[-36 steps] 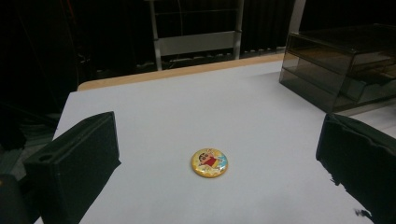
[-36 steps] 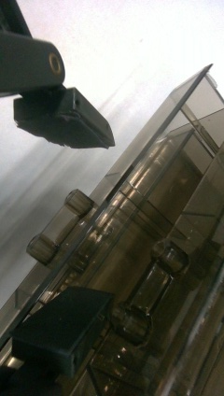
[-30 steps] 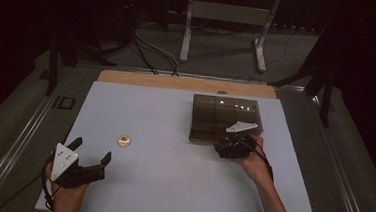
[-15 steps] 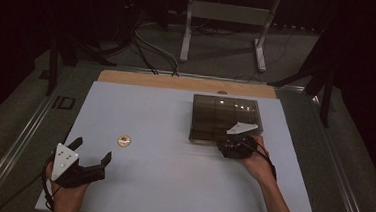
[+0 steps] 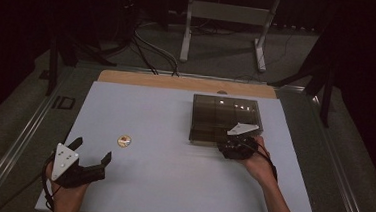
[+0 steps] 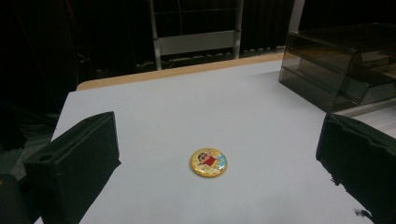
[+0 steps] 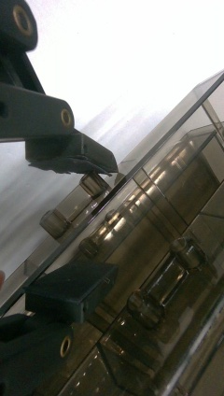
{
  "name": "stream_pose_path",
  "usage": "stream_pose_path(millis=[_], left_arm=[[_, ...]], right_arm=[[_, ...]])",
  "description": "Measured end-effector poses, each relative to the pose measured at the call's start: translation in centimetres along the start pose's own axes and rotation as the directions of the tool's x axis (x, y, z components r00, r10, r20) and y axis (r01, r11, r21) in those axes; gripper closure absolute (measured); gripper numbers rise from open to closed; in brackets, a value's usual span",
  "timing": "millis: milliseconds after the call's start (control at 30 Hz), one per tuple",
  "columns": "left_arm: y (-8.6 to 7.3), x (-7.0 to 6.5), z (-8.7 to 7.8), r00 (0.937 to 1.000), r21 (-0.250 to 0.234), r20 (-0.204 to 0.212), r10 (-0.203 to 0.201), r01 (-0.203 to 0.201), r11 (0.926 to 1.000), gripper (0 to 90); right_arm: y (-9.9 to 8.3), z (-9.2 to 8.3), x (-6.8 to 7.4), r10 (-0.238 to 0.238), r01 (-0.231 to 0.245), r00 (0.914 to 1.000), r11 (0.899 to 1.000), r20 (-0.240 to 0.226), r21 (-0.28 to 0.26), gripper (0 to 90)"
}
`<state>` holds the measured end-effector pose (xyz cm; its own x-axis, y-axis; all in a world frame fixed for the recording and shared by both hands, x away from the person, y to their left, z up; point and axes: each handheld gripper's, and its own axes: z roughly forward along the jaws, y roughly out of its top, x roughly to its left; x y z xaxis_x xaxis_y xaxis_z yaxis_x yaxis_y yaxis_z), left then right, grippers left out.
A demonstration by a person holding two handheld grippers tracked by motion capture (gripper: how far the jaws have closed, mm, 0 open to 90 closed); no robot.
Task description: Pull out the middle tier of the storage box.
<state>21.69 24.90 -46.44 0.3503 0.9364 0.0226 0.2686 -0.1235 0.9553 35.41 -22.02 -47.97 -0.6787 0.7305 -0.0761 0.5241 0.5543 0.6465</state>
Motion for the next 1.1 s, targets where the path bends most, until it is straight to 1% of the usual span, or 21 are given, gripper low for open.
stream_pose_path(millis=[333,1100], left_arm=[[0.0,0.0,0.0,1.0000,0.000,0.000,0.000,0.000,1.0000,0.7],[0.0,0.0,0.0,1.0000,-0.001,-0.003,-0.001,0.001,1.0000,0.7]], right_arm=[[-0.3,-0.3,0.1,-0.004,0.004,0.9999,1.000,-0.015,-0.004,46.0],[-1.0,-0.9,0.7,-0.011,0.011,0.9993,1.000,-0.035,-0.015,47.3]])
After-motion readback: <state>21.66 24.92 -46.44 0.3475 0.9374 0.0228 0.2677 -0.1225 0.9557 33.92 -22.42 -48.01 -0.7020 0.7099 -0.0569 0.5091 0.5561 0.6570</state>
